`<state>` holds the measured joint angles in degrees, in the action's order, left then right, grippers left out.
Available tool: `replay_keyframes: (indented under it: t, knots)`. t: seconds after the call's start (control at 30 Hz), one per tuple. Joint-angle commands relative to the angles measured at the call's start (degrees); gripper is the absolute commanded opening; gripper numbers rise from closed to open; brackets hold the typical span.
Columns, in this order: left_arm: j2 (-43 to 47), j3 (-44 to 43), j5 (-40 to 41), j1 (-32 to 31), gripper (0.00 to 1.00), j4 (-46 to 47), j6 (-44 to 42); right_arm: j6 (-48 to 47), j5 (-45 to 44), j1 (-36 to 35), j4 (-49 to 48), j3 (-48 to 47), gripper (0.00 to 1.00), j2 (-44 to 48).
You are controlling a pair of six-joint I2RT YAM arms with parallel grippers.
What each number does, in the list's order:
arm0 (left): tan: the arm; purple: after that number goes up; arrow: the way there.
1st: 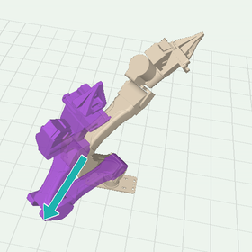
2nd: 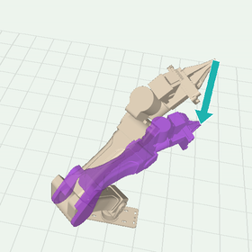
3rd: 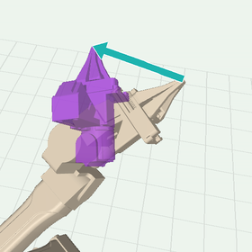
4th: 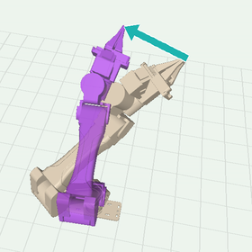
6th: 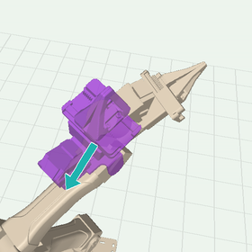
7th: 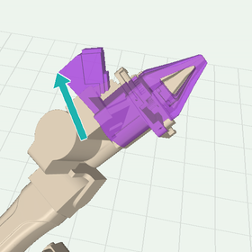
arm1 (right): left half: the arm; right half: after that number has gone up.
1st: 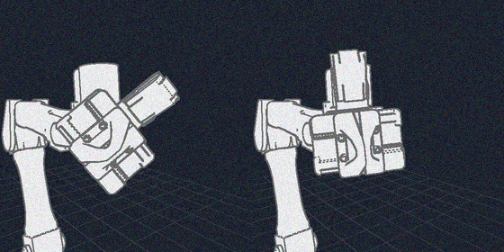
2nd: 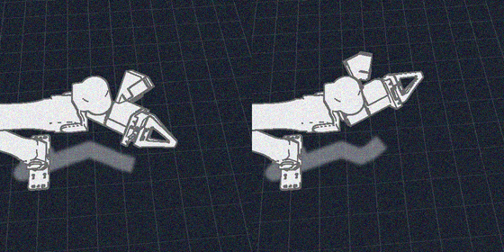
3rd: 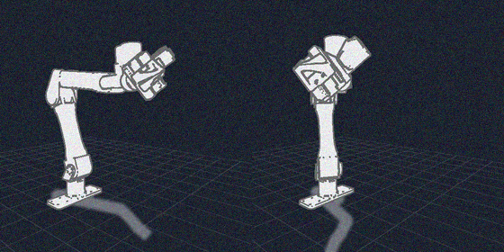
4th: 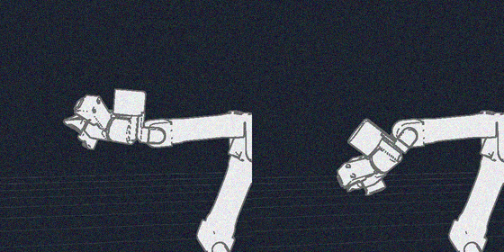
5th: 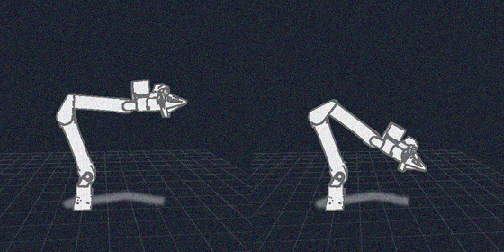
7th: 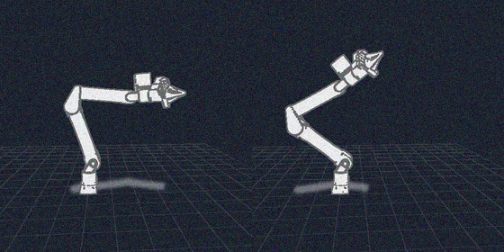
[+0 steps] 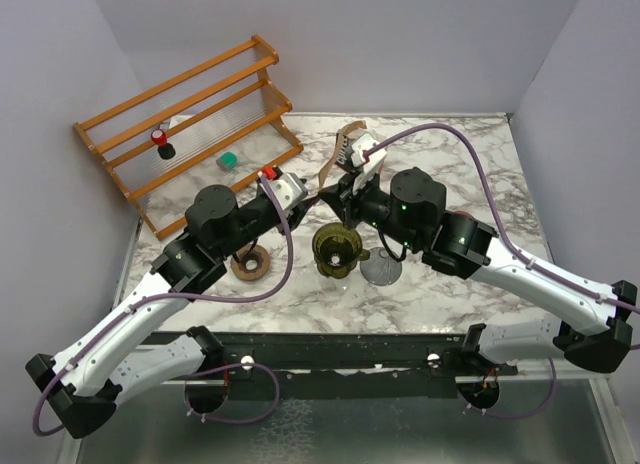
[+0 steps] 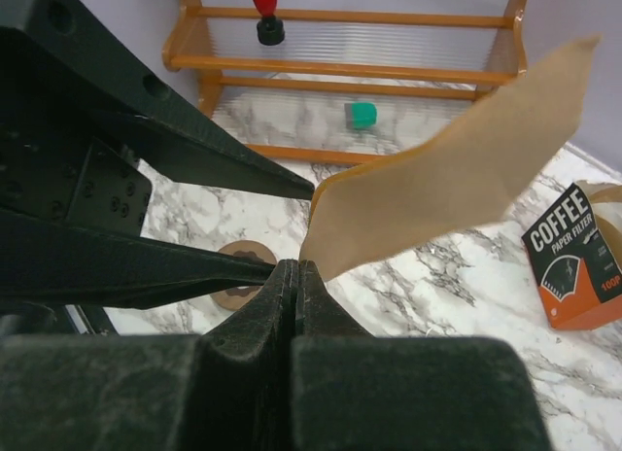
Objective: Place the coffee filter in the dripper
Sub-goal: Place the coffee filter in the coffee dripper.
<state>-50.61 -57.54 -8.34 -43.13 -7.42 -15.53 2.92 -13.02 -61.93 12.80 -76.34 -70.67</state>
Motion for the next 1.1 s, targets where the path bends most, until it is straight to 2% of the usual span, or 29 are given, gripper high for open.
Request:
replay_keyframes:
  t: [0.0, 0.33, 0.73, 1.07]
  knots:
    - [-0.87, -0.92, 3.96, 0.2, 0.42, 0.08, -0.6, 0.27, 0.79, -0.73, -1.64, 0.04, 0.01, 1.35]
    - [-1.39, -0.82, 5.65, 0.2, 0.41, 2.27, -0.08, 0.44, 0.54, -0.82, -0.87, -0.13, 0.01, 0.8]
    - [-1.45, 0.23, -0.18, 0.22, 0.43, 9.18, 2.36, 0.22, 1.93, -0.91, 1.45, 0.97, 0.01, 2.15]
    - [-2.45, -0.46, -4.86, 0.24, 0.44, 6.06, 2.49, -0.78, 0.35, -0.91, 2.97, 2.04, 0.01, 4.83]
